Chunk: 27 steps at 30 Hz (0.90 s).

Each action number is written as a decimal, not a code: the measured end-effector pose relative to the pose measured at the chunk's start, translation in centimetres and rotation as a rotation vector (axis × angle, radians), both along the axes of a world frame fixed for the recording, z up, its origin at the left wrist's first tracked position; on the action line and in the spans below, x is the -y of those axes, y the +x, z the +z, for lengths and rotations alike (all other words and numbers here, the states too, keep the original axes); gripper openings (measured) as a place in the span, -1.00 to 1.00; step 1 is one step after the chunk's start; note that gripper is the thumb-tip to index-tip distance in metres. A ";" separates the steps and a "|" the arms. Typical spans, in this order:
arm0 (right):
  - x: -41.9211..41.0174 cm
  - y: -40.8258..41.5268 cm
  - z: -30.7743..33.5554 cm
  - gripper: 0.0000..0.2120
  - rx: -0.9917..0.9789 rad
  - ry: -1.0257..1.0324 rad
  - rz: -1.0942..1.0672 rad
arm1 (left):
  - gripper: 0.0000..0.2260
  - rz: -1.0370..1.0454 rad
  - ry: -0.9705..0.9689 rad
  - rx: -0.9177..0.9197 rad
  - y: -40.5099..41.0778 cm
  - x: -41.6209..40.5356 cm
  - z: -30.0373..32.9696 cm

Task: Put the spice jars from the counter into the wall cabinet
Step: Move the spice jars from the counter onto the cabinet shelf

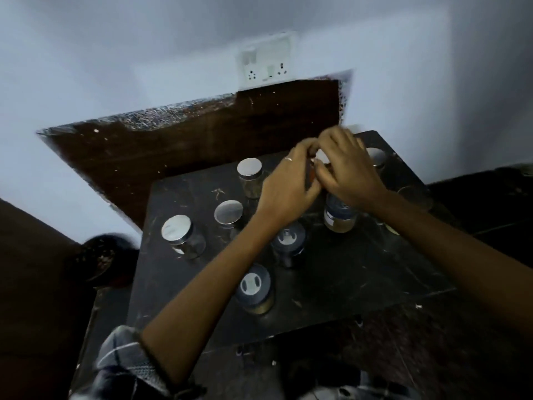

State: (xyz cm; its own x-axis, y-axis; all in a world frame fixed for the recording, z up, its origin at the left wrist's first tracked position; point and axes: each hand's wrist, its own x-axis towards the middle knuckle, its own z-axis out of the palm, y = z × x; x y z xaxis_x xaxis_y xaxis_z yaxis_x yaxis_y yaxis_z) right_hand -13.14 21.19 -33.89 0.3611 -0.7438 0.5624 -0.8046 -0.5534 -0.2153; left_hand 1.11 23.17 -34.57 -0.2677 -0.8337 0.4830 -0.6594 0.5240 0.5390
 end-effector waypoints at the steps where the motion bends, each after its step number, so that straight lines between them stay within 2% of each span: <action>1: 0.4 -0.9 -1.1 -0.80 -0.004 0.037 -0.003 | -0.53 -0.017 0.065 -0.022 -0.9 0.4 -1.1; 7: 3.9 -6.6 -6.6 -0.78 -0.047 0.225 -0.061 | -0.42 -0.053 0.319 -0.017 -5.6 3.1 -7.2; 11: 6.1 -10.1 -9.3 -0.55 -0.045 0.421 -0.098 | -0.29 0.013 0.448 0.060 -7.8 4.7 -9.6; 16: 7.6 -11.8 -11.7 -0.21 -0.220 0.768 -0.092 | -0.15 0.042 0.592 0.102 -8.5 6.0 -12.0; 19: 8.1 -11.8 -13.0 -0.05 -0.230 0.910 -0.056 | -0.06 0.059 0.684 0.106 -8.6 7.2 -13.4; 22: 8.7 -11.4 -14.1 0.05 -0.262 0.996 -0.028 | -0.01 0.061 0.746 0.118 -8.4 8.3 -14.6; 27: 9.9 -11.2 -14.8 0.12 -0.236 1.020 0.017 | -0.03 0.074 0.802 0.146 -7.8 9.6 -15.5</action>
State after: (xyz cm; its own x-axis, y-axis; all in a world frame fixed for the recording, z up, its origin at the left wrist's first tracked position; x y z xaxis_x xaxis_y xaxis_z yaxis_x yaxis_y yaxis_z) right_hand -24.36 11.30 -48.72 0.3948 -0.8197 -0.4151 -0.8807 -0.2091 -0.4249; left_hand -6.73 13.57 -50.02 -0.2128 -0.9290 -0.3028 -0.7696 -0.0315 0.6377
